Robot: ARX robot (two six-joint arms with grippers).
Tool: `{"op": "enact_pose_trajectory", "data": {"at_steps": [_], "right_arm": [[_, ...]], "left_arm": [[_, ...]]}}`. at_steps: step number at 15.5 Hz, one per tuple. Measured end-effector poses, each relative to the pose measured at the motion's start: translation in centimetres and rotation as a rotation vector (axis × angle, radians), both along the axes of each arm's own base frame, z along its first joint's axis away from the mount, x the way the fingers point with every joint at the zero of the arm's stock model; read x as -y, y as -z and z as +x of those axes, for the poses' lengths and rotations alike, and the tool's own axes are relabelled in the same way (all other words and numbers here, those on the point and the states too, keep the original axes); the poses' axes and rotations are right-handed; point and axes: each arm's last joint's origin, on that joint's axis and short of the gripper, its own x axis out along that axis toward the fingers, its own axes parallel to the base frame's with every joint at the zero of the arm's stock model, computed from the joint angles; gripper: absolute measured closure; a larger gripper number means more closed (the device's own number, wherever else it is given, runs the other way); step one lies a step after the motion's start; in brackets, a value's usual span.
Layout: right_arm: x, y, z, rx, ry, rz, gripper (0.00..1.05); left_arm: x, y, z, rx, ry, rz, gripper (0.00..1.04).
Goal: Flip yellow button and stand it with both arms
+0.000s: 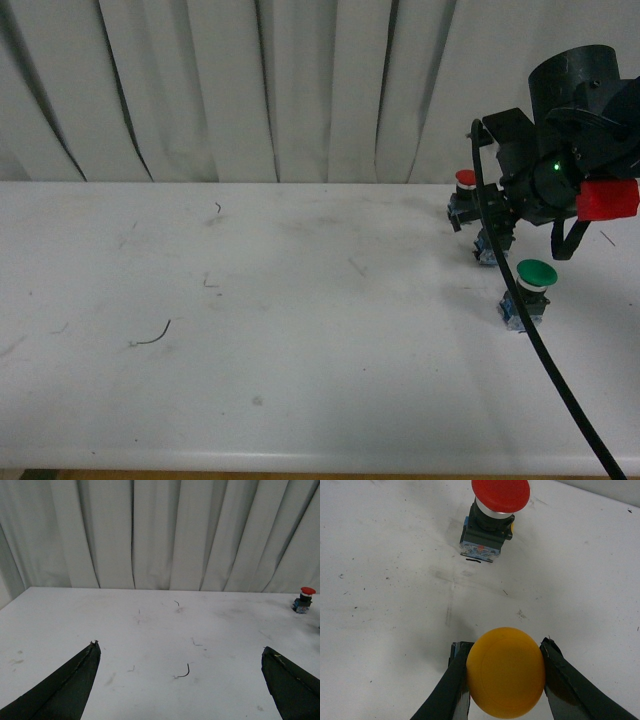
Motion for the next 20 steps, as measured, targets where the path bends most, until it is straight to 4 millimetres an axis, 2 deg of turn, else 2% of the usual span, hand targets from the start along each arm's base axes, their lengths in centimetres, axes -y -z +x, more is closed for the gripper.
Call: {"op": "enact_pose_trajectory", "data": {"at_steps": [4, 6, 8, 9, 11, 17, 19, 20], "right_arm": [[0.0, 0.2, 0.0, -0.01, -0.002, -0.005, 0.68], [0.0, 0.3, -0.1, -0.014, -0.006, -0.011, 0.61], [0.0, 0.4, -0.1, -0.022, -0.007, -0.012, 0.38], [0.0, 0.4, -0.1, -0.024, -0.007, -0.012, 0.31], [0.0, 0.6, -0.1, -0.027, -0.007, -0.012, 0.07], [0.0, 0.4, 0.0, -0.019, -0.021, 0.003, 0.06], [0.0, -0.4, -0.3, 0.001, -0.026, 0.028, 0.06], [0.1, -1.7, -0.8, 0.032, -0.033, 0.058, 0.06]], "left_arm": [[0.0, 0.0, 0.0, 0.0, 0.0, 0.0, 0.07], [0.0, 0.0, 0.0, 0.0, 0.0, 0.0, 0.07], [0.0, 0.0, 0.0, 0.0, 0.0, 0.0, 0.07], [0.0, 0.0, 0.0, 0.0, 0.0, 0.0, 0.07], [0.0, 0.0, 0.0, 0.0, 0.0, 0.0, 0.07], [0.0, 0.0, 0.0, 0.0, 0.0, 0.0, 0.07], [0.0, 0.0, 0.0, 0.0, 0.0, 0.0, 0.07], [0.0, 0.0, 0.0, 0.0, 0.0, 0.0, 0.07]]}}
